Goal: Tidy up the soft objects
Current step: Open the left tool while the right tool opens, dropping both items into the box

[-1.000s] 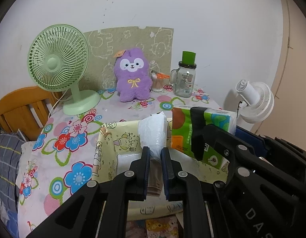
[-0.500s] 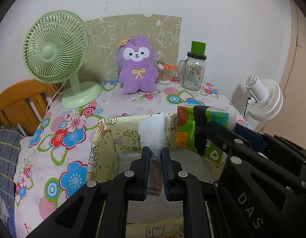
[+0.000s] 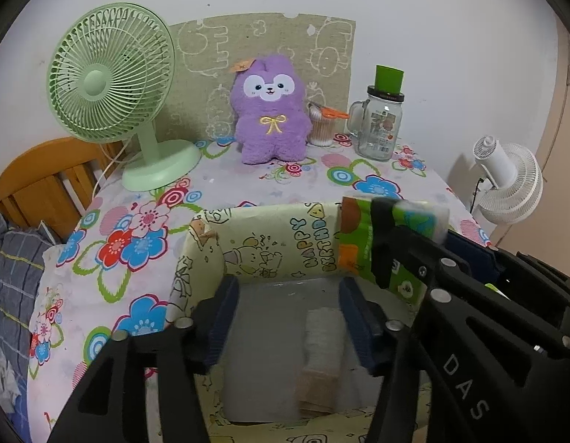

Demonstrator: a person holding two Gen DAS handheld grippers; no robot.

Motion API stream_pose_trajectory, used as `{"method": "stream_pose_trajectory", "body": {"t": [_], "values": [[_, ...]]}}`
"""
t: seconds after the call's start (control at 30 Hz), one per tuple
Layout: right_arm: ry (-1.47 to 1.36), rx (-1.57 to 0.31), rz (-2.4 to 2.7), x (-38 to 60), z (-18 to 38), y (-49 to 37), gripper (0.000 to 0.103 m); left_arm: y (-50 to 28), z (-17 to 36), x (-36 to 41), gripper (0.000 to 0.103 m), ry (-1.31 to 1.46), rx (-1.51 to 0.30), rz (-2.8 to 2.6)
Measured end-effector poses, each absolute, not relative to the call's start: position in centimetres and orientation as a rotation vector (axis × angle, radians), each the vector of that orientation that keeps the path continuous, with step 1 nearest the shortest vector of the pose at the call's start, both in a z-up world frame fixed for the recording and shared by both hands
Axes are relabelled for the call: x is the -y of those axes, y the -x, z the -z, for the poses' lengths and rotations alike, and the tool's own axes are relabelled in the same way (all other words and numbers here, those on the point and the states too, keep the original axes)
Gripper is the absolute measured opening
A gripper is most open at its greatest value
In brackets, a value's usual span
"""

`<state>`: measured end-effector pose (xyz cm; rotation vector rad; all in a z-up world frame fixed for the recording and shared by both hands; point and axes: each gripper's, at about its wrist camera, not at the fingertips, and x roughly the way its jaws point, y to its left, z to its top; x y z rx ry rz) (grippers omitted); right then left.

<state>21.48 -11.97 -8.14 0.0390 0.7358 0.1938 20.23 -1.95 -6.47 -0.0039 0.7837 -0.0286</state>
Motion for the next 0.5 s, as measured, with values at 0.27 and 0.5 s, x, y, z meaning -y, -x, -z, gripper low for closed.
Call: {"method": "stream_pose_trajectory", "body": {"t": [0.27,0.5], "values": [[-0.032,-0.74,-0.181,12.0,8.0,-21.4,0.076,-19.7,6.0,1.9,0.077,-0.007,-0.765,0.024],[-0.032,-0.728,-0.173,12.2,7.3,-20.5,0.089,-18.3,5.0,2.1,0.091,-0.017,-0.719,0.017]]}}
